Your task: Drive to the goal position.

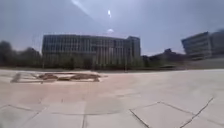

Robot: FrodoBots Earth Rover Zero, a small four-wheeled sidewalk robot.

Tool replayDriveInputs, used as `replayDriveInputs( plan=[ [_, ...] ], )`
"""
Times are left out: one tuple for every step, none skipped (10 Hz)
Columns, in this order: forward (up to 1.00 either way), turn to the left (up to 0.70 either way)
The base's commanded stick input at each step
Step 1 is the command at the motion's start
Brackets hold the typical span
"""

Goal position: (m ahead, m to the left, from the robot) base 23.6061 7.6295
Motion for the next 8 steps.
replayDriveInputs(
  plan=[
    [0.70,0.00],
    [0.70,0.00],
    [0.70,0.00],
    [0.70,0.00],
    [0.70,0.00],
    [0.70,0.00],
    [0.70,0.00],
    [0.70,0.00]
  ],
)
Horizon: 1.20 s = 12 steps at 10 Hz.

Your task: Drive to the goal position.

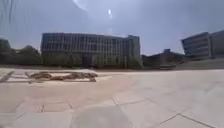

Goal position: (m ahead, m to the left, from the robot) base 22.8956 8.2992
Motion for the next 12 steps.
replayDriveInputs(
  plan=[
    [0.70,0.00],
    [0.70,0.00],
    [0.70,0.00],
    [0.70,0.00],
    [0.70,0.00],
    [0.70,0.00],
    [0.70,0.00],
    [0.70,0.00],
    [0.70,0.00],
    [0.70,0.00],
    [0.70,0.00],
    [0.70,0.00]
  ],
)
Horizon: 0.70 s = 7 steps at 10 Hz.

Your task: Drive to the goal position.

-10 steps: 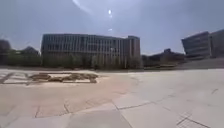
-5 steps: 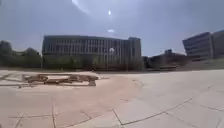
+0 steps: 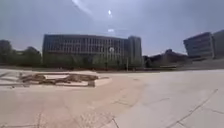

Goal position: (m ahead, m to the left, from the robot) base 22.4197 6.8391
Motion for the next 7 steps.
replayDriveInputs(
  plan=[
    [0.70,0.00],
    [0.70,0.00],
    [0.70,0.00],
    [0.70,0.00],
    [0.70,0.00],
    [0.70,0.00],
    [0.70,0.00]
  ],
)
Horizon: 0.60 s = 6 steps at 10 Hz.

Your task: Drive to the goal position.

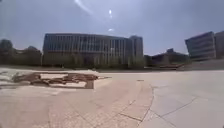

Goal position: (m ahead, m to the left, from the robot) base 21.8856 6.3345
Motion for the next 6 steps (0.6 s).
replayDriveInputs(
  plan=[
    [0.70,0.00],
    [0.70,0.00],
    [0.70,0.00],
    [0.70,0.00],
    [0.70,0.00],
    [0.70,0.00]
  ],
)
